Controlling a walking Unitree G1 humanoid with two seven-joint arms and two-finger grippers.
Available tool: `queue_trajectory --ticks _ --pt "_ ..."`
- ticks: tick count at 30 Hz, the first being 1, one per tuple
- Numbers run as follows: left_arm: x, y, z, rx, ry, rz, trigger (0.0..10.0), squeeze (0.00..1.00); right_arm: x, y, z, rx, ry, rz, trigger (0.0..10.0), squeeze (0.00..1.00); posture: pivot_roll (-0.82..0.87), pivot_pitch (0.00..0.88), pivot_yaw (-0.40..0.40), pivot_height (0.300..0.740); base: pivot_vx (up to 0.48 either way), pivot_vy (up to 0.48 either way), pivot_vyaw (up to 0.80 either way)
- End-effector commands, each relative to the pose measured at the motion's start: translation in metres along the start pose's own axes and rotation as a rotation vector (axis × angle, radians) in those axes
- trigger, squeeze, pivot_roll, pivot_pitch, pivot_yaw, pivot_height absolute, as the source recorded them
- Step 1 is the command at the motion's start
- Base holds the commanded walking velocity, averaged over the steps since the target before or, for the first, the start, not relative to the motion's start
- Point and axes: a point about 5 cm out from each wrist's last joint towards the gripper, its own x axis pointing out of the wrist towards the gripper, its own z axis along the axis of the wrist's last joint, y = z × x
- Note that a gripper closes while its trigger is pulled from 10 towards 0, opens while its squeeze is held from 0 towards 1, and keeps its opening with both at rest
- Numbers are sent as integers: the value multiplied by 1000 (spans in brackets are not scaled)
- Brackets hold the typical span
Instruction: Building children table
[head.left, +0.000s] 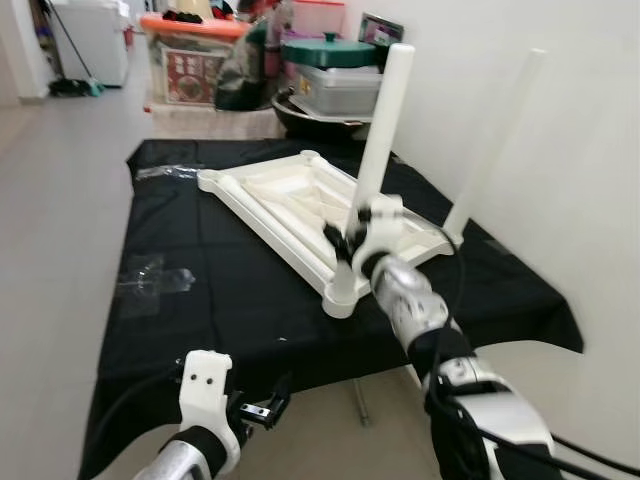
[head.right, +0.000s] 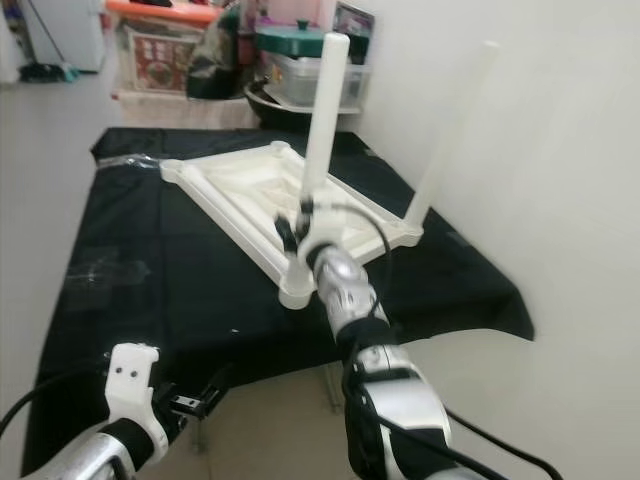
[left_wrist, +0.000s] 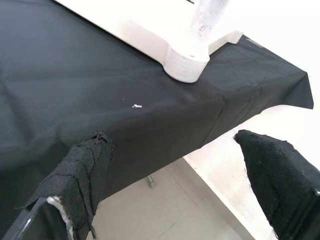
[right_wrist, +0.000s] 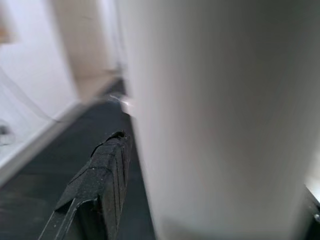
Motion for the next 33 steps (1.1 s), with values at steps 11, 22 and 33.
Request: queue_trajectory --ticks 11,22,33 --pt "0 -2 -2 -8 8 -6 10000 0 -18 52 -9 -97 20 748 10000 0 202 0 -162 740 0 0 0" --pt "1 -3 -1 -7 8 -13 10000 0 -23 69 -32 -135 61 842 0 0 195 0 -156 740 0 0 0" --pt "1 -5 -1 -16 11 -20 10000 0 -29 -38 -59 -146 279 -454 0 0 187 0 -152 740 0 0 0"
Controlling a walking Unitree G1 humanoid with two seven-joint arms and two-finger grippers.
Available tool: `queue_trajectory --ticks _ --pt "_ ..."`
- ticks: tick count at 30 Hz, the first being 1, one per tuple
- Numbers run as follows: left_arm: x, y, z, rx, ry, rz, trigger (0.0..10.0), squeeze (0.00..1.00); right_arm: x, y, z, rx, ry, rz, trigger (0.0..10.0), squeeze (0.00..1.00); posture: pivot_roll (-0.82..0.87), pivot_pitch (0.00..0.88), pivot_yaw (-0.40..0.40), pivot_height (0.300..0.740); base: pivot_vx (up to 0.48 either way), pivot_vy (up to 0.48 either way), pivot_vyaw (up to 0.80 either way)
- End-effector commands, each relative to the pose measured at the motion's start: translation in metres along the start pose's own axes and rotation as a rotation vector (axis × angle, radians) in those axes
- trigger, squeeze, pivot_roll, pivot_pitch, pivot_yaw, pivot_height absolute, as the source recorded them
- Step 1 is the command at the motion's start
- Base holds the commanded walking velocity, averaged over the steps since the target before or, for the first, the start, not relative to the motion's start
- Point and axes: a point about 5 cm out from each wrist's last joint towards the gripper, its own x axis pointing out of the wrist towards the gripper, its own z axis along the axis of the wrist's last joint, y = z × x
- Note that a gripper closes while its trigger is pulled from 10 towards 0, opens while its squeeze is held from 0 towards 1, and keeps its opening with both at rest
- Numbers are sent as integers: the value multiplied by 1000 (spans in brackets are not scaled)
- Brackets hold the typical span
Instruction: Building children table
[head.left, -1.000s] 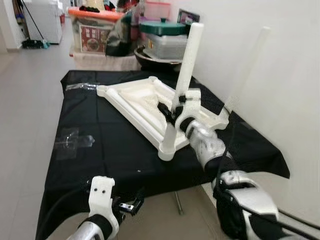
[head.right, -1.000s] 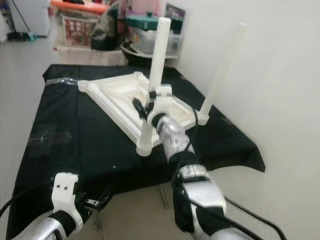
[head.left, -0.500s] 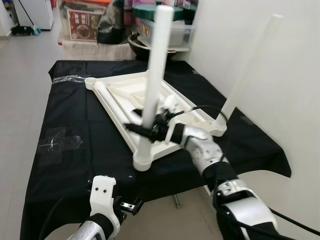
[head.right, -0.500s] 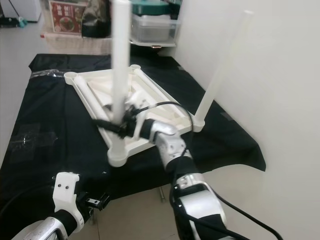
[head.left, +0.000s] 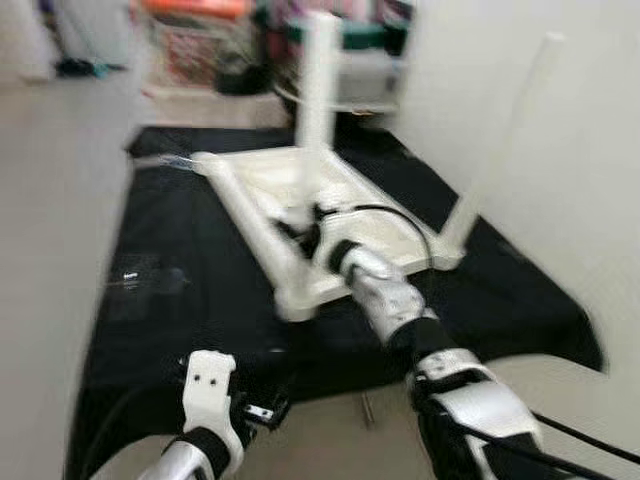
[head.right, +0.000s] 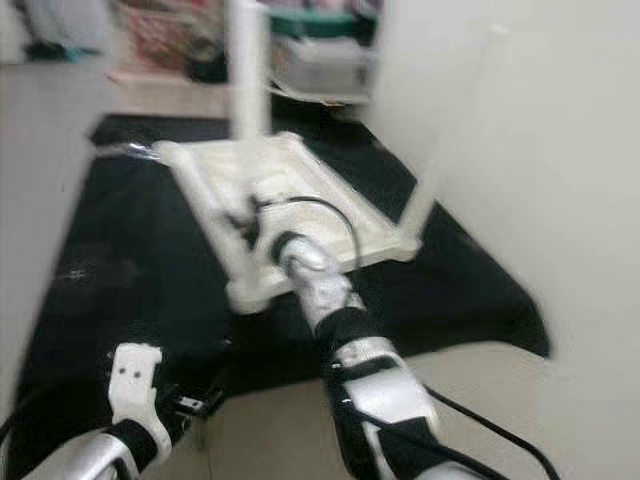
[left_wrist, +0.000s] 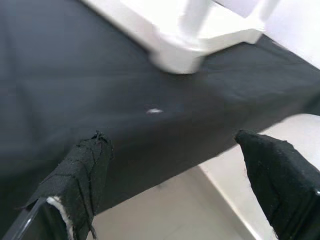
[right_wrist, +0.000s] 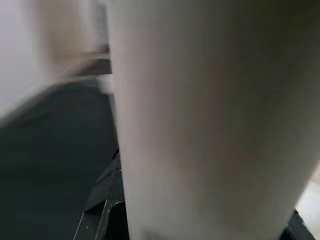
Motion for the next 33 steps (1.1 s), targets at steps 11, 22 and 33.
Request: queue_trajectory --ticks 11,22,33 --pt "1 -2 -2 -17 14 -20 10000 0 -15 2 -39 71 125 -95 10000 0 174 0 -145 740 0 0 0" --pt "1 -1 -3 -17 11 -17 10000 0 -6 24 45 174 -173 497 10000 0 185 0 -156 740 0 0 0" --pt "1 -1 -3 -12 11 -18 10000 0 -27 61 32 14 -173 965 10000 0 206 0 -165 740 0 0 0"
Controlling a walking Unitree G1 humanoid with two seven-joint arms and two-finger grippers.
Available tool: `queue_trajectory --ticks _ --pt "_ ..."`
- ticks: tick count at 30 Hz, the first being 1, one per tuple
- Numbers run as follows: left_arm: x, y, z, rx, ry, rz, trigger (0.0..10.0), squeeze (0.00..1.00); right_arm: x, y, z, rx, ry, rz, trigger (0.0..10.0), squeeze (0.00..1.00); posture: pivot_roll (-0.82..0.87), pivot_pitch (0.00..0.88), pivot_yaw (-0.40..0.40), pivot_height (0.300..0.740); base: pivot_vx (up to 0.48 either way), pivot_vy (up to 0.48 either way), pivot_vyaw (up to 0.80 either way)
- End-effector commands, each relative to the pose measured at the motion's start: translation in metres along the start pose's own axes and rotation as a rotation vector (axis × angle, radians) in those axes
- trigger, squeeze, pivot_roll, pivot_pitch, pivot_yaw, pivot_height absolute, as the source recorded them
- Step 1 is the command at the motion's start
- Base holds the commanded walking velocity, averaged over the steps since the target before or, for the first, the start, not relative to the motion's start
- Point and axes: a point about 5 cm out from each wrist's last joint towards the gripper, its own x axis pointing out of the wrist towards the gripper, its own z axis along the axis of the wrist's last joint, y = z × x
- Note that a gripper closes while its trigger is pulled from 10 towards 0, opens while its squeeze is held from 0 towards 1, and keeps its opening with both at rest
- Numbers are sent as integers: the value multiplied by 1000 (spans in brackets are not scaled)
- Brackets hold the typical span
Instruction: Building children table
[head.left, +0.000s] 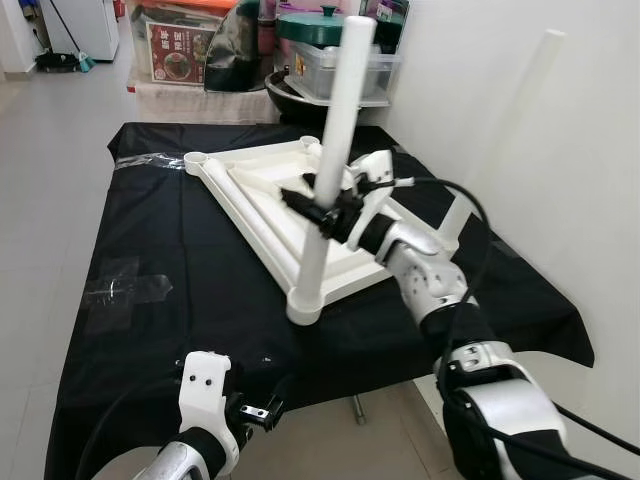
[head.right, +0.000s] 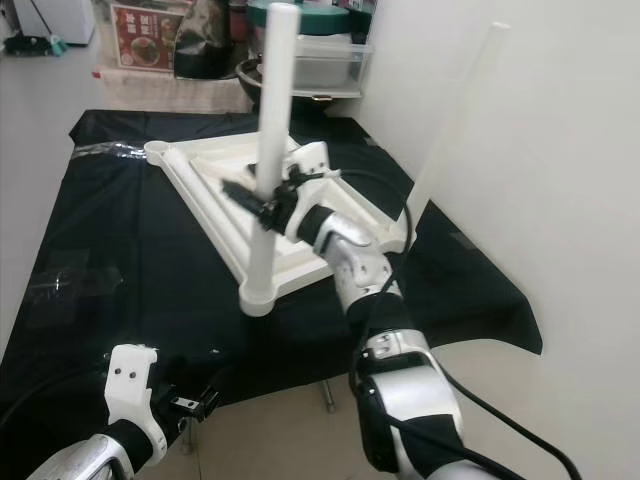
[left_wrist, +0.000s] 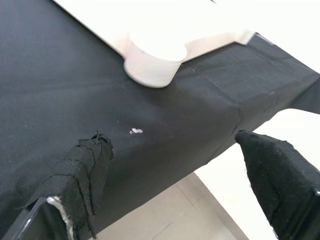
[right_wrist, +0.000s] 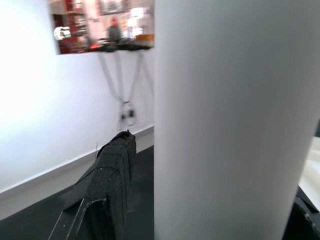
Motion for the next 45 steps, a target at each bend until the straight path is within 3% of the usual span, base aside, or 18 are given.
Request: queue_trajectory --ticks 1,2,3,4,5,8,9,10,13,15,17,24,25,26,27,28,36,45 --pt "1 -1 -3 -7 13 -4 10000 0 3 12 -16 9 54 81 10000 0 206 0 -165 740 0 0 0" --pt "1 -1 -3 -7 13 -4 10000 0 3 12 -16 9 54 81 10000 0 206 0 -165 740 0 0 0" --pt "1 -1 -3 -7 13 -3 10000 0 4 12 -22 12 72 70 3137 0 206 0 -165 740 0 0 0" --pt "1 -1 -3 -7 13 -3 10000 0 4 12 -22 12 72 70 3137 0 206 0 -165 740 0 0 0" --pt "1 -1 -3 -6 13 -2 10000 0 4 11 -27 14 99 31 0 0 204 0 -163 740 0 0 0" --pt "1 -1 -3 -5 14 -5 10000 0 -4 -13 -47 8 256 -339 0 0 199 0 -159 740 0 0 0" --pt "1 -1 -3 -5 14 -5 10000 0 -4 -13 -47 8 256 -339 0 0 199 0 -159 740 0 0 0" --pt "1 -1 -3 -6 15 -8 10000 0 -31 -39 -59 32 357 -698 0 0 190 0 -152 740 0 0 0" --pt "1 -1 -3 -6 16 -9 10000 0 -45 -49 -63 50 389 -846 0 0 190 0 -152 740 0 0 0" --pt "0 -1 -3 -7 16 -10 10000 0 -71 -61 -68 68 415 -1049 0 0 194 0 -152 740 0 0 0" --pt "-1 -1 -3 -9 18 -9 10000 0 -119 -75 -73 46 437 -1347 0 0 186 0 -148 740 0 0 0" --pt "-1 -1 -3 -13 21 -13 10000 0 -125 -75 -76 51 452 -1371 0 0 175 0 -140 740 0 0 0" --pt "-1 -2 -3 -14 22 -16 10000 0 -124 -74 -78 62 456 -1372 8471 0 175 0 -140 740 0 0 0" --pt "-1 -2 -3 -14 22 -16 10000 0 -124 -74 -78 62 456 -1372 8471 0 175 0 -140 740 0 0 0" --pt "0 -2 -4 -15 23 -18 10000 0 -117 -73 -75 60 424 -1341 10000 67 172 0 -137 740 0 0 0" --pt "0 -2 -4 -15 24 -19 10000 0 -109 -72 -71 54 369 -1302 10000 1000 172 0 -137 740 0 0 0" --pt "0 0 -4 -15 22 -15 10000 0 -91 -67 -54 3 196 -1315 10000 1000 173 0 -142 740 0 0 0" --pt "-4 1 -5 -26 20 -4 10000 0 -117 -43 -40 -104 95 -1301 10000 1000 134 0 -141 740 0 0 0"
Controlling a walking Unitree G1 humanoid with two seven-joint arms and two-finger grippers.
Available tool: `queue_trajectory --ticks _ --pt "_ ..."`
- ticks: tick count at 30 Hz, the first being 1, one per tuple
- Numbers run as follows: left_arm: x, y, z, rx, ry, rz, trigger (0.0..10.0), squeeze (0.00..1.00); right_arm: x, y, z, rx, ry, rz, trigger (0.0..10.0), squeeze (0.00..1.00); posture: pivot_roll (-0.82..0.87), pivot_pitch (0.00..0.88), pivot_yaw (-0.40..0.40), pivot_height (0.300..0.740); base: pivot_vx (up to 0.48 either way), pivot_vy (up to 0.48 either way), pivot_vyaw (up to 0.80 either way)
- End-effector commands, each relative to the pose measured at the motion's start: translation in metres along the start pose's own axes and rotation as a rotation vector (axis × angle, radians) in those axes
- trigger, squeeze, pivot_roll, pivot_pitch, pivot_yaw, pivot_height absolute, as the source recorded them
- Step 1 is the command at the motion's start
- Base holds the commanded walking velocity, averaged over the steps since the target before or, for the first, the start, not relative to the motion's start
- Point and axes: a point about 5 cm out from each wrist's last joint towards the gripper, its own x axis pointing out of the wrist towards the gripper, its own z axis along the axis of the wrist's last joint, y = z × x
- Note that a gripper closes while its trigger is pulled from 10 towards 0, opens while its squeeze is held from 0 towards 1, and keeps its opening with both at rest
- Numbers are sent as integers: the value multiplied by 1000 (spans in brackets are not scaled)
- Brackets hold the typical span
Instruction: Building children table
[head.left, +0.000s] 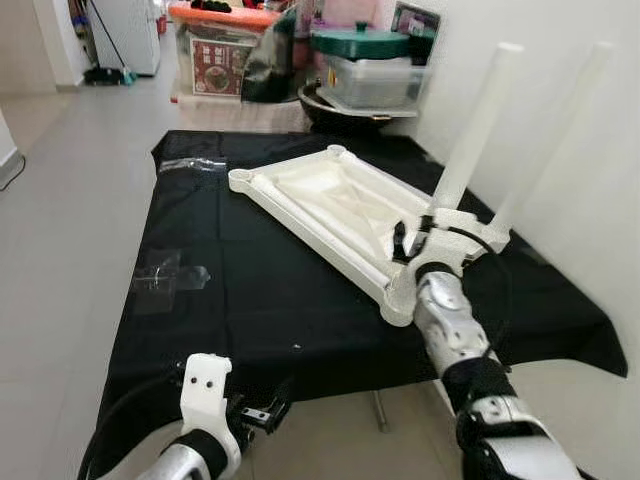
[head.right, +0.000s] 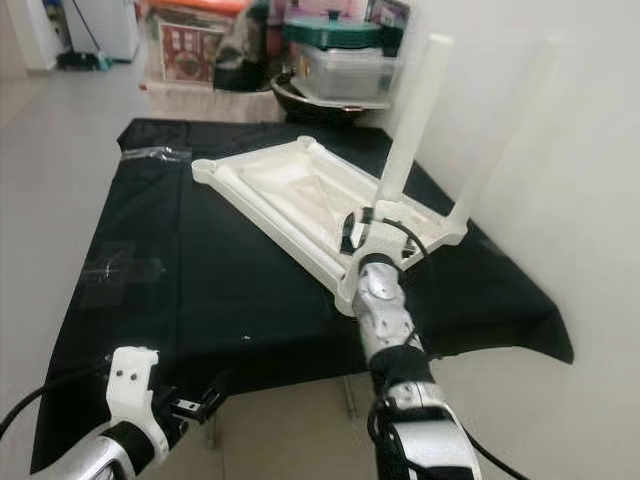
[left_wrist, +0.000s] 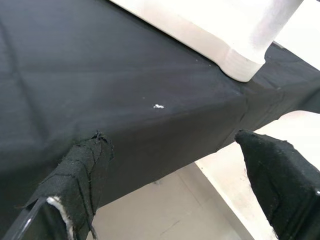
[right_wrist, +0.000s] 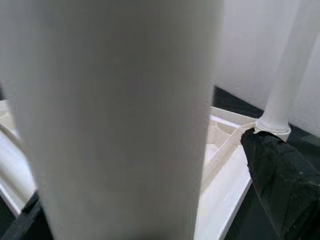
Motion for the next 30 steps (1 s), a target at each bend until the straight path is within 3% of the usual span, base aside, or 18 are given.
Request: queue_trajectory --ticks 1,6,11,12,13,14,21,22,26,30 --pt "-2 -1 -3 -13 11 -3 10000 0 -7 -4 0 -20 5 3 10000 1000 134 0 -141 740 0 0 0" --pt "-4 3 -3 -3 12 10 10000 0 -40 -11 -12 -18 42 95 10000 1000 117 0 -136 740 0 0 0" --pt "-4 6 -3 10 12 36 10000 0 -55 -2 -14 18 78 231 10000 1000 113 0 -134 740 0 0 0" --pt "-5 5 -3 5 14 35 10000 0 -61 2 -16 9 114 316 10000 1000 103 0 -128 740 0 0 0" --pt "-5 5 -3 5 14 35 10000 0 -61 2 -16 9 114 316 10000 1000 103 0 -128 740 0 0 0" --pt "-5 5 -3 -1 14 37 10000 0 -73 5 -24 -15 202 440 10000 1000 97 0 -124 740 0 0 0" --pt "-5 5 -3 -4 11 36 10000 0 -88 6 -32 -38 328 570 10000 1000 95 0 -123 740 0 0 0" --pt "-4 5 -3 -2 9 37 10000 0 -90 8 -32 -44 345 610 10000 0 97 0 -124 740 0 0 0" --pt "-4 7 -1 7 3 49 10000 0 -93 14 -31 -149 412 689 10000 0 101 0 -126 740 0 0 0" --pt "-3 7 0 8 0 53 10000 0 -92 18 -26 -168 389 706 10000 0 103 0 -126 740 0 0 0"
